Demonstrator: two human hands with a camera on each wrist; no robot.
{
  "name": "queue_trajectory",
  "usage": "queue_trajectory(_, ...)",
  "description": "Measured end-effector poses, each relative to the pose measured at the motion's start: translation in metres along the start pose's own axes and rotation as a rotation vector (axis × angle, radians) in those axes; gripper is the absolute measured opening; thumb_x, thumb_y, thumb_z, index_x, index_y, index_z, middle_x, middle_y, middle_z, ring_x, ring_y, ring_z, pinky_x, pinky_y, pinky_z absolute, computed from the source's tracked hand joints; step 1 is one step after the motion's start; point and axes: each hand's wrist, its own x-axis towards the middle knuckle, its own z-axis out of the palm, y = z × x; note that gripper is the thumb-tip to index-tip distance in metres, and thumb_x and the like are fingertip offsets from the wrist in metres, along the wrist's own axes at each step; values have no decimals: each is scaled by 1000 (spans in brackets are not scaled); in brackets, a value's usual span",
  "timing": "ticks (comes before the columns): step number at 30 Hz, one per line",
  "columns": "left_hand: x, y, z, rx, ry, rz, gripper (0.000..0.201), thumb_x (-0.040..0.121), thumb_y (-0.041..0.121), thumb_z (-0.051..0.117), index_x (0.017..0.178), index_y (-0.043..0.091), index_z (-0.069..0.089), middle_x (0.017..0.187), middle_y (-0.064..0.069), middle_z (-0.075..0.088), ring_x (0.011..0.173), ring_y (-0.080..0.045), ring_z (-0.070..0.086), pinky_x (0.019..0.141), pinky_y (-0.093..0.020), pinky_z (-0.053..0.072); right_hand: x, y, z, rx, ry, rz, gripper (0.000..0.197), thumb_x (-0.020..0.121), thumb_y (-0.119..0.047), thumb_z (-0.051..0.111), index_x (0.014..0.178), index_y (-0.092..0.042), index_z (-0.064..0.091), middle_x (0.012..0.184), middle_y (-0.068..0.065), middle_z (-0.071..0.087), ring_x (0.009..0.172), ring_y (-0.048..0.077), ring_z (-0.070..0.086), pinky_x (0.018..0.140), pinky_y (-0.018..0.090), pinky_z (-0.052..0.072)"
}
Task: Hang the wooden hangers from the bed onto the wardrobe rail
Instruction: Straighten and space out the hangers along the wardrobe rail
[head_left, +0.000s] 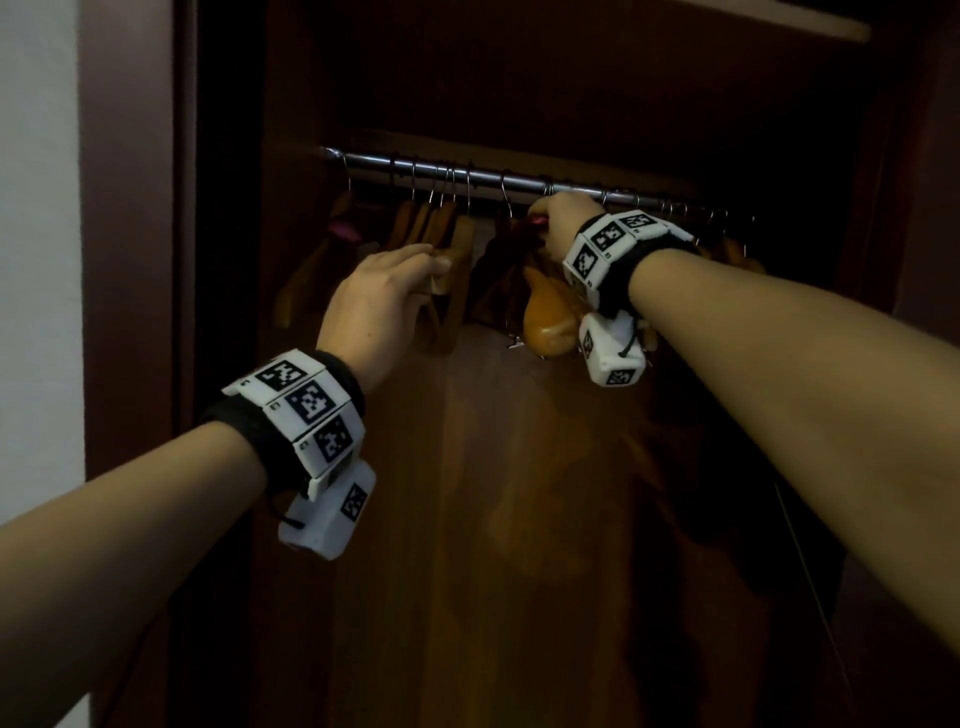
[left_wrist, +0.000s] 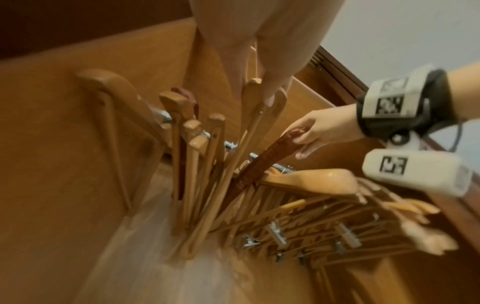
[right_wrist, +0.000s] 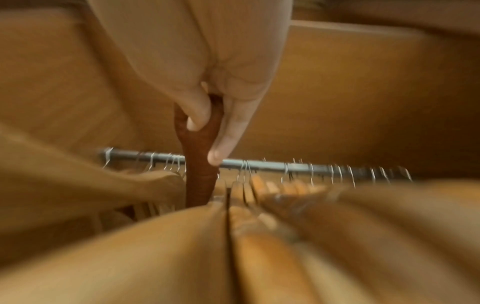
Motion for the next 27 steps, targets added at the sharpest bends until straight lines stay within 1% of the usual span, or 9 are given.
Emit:
queue_trajectory(3, -3, -4, 0, 6, -2, 2, 29, 85, -3, 57, 111, 7, 66, 128, -10, 58, 118, -31, 53, 96, -41, 44, 6, 2, -3, 66, -17, -4, 49, 92, 0, 48, 139, -12, 43, 135, 17, 50, 117, 30, 52, 89, 32, 47)
queue_trajectory(7, -9, -8, 3, 2, -9, 7, 28, 84, -3, 59, 109, 6, 67, 126, -9, 60, 116, -30, 54, 93, -26, 36, 14, 0, -8, 67, -45, -61, 47, 95, 0, 42, 141, -9, 39, 139, 17, 46, 109, 30, 55, 72, 16, 47)
queue_trajectory(9, -11, -11, 5, 13, -17, -4, 30, 85, -2, 59, 113, 8, 66, 128, -8, 59, 118, -28, 53, 94, -24, 34, 18, -1, -7, 97, -95, -81, 49, 94, 4, 39, 141, -10, 39, 138, 17, 47, 76, 20, 55, 49, 6, 40)
queue_trajectory(10, -12, -13, 6, 18, -19, -12, 31, 85, -1, 59, 114, 9, 65, 129, -7, 58, 120, -28, 52, 95, -26, 35, 20, -1, -7, 111, -110, -86, 50, 94, 7, 39, 140, -11, 41, 136, 18, 50, 68, 15, 50, 45, 6, 39)
queue_trajectory(11, -13, -15, 6, 25, -22, -18, 33, 85, 0, 59, 116, 10, 65, 130, -7, 57, 120, -27, 51, 96, -28, 36, 21, -1, -5, 116, -106, -85, 50, 93, 7, 40, 139, -12, 44, 133, 18, 52, 73, 19, 54, 50, 7, 41)
queue_trajectory(13, -14, -18, 7, 40, -25, -18, 34, 85, -1, 59, 117, 12, 64, 131, -6, 57, 121, -27, 51, 96, -34, 40, 25, -1, -2, 105, -73, -80, 47, 92, 4, 44, 135, -14, 49, 130, 16, 55, 102, 31, 59, 77, 24, 47)
queue_trajectory(16, -16, -23, 10, 51, -25, 12, 34, 84, -2, 60, 115, 11, 64, 129, -8, 58, 118, -30, 53, 94, -39, 43, 27, -5, -3, 43, -100, -87, 43, 92, -1, 49, 133, -13, 51, 131, 14, 55, 115, 31, 55, 90, 33, 45)
queue_trajectory(22, -3, -16, -9, 70, 19, 71, 34, 85, -3, 59, 116, 8, 64, 127, -13, 59, 116, -35, 55, 93, -45, 45, 24, -6, -4, 1, -173, -121, 53, 86, 0, 60, 136, -13, 47, 129, 12, 57, 111, 27, 59, 88, 30, 48)
queue_trajectory(27, 14, -5, -24, 69, 4, 81, 33, 88, -1, 57, 119, 10, 63, 127, -8, 59, 118, -28, 54, 95, -31, 40, 16, -12, 1, 166, -267, -106, 44, 90, -1, 56, 133, -10, 50, 127, 13, 57, 108, 30, 62, 81, 30, 53)
